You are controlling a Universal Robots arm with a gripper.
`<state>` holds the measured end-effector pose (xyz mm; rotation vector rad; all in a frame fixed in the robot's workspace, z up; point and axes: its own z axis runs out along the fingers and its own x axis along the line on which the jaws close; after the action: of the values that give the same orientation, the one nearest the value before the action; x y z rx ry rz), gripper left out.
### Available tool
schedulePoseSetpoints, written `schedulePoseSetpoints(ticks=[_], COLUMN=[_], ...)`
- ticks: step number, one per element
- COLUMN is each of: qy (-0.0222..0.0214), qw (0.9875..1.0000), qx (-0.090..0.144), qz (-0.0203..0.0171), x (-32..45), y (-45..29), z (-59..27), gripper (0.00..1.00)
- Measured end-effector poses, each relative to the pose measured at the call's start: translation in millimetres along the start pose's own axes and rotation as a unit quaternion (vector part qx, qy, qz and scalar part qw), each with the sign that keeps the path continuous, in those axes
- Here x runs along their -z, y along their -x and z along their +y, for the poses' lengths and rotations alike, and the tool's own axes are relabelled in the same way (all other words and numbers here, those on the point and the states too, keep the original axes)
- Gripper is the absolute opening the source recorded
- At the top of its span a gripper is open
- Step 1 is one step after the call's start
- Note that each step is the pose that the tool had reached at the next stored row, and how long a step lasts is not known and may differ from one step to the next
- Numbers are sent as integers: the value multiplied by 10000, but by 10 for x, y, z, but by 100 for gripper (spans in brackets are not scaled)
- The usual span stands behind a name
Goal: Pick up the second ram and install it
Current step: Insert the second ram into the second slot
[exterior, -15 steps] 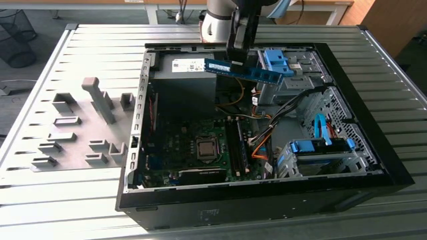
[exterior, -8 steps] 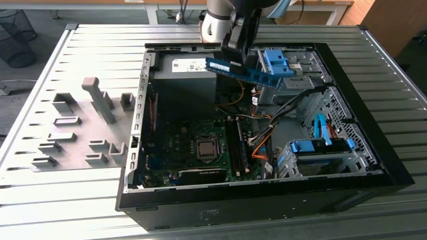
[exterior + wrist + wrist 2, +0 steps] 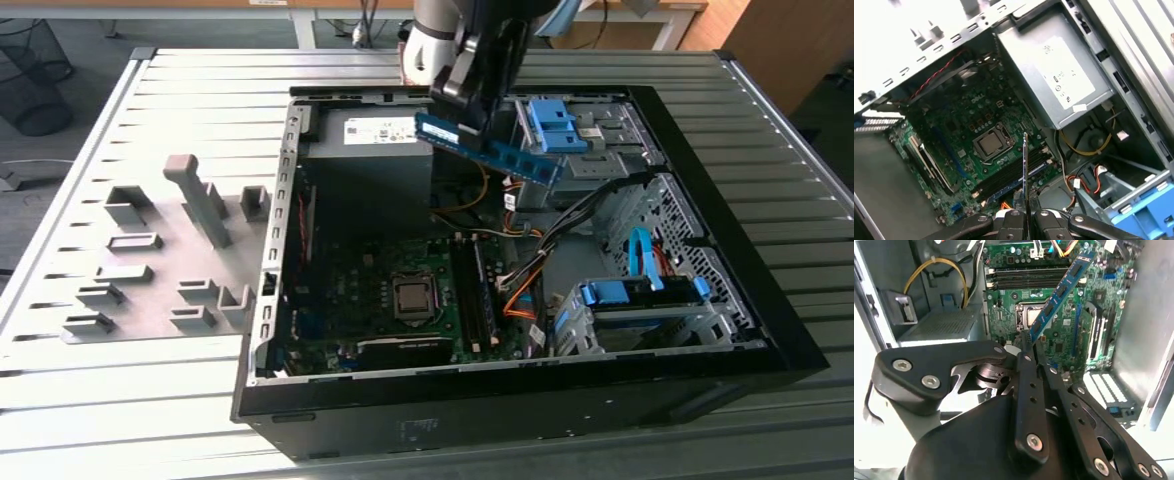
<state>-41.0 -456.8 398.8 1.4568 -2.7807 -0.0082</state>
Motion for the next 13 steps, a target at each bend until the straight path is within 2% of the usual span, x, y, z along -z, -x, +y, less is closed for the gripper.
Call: schedulePoseSetpoints(ticks=[4, 7, 10, 13], qy=[-6, -10, -14, -17], qw=[9994, 9981, 9960, 9932], qx=[-347, -619, -888, -1165], qz=[6, 11, 14, 18], x=[-14, -26, -38, -50], y=[0, 0, 0, 0], z=[0, 0, 0, 0], gripper=[14, 14, 14, 14])
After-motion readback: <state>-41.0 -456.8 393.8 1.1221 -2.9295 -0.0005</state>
